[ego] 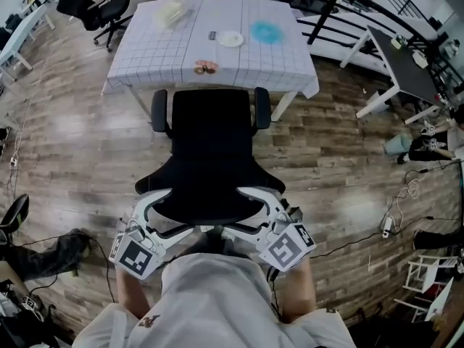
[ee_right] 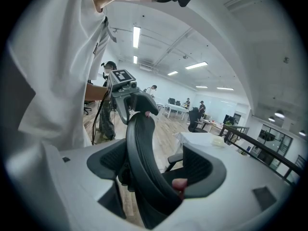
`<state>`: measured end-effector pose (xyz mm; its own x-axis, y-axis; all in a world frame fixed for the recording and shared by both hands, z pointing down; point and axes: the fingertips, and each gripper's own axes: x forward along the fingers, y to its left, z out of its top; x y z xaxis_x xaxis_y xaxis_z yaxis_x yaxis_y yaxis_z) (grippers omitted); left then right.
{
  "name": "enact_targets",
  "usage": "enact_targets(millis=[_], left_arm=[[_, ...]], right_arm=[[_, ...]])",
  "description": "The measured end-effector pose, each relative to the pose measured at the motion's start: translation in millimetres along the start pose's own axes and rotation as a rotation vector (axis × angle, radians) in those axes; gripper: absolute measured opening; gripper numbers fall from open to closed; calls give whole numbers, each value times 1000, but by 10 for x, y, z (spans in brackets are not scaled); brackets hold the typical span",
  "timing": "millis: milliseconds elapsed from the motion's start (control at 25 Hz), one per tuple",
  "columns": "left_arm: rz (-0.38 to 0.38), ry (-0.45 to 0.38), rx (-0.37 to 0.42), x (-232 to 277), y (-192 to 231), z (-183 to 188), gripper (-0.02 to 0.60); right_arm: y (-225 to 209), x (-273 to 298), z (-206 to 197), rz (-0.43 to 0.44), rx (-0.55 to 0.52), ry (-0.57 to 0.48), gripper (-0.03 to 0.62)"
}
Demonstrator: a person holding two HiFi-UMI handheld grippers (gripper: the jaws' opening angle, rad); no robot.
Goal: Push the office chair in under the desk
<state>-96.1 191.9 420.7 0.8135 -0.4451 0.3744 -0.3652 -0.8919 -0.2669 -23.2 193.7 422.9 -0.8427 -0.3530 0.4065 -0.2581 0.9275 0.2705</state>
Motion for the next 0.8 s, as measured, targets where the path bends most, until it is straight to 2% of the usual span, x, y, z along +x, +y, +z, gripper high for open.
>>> enact_targets(millis=[480, 800], left_arm=[[-8, -21, 12, 119, 175, 8, 383], [-9, 0, -4, 242, 280, 11, 390]], right_arm=[[-203, 41, -59, 8, 23, 6, 374], [-343, 36, -107, 7, 16, 4, 376]])
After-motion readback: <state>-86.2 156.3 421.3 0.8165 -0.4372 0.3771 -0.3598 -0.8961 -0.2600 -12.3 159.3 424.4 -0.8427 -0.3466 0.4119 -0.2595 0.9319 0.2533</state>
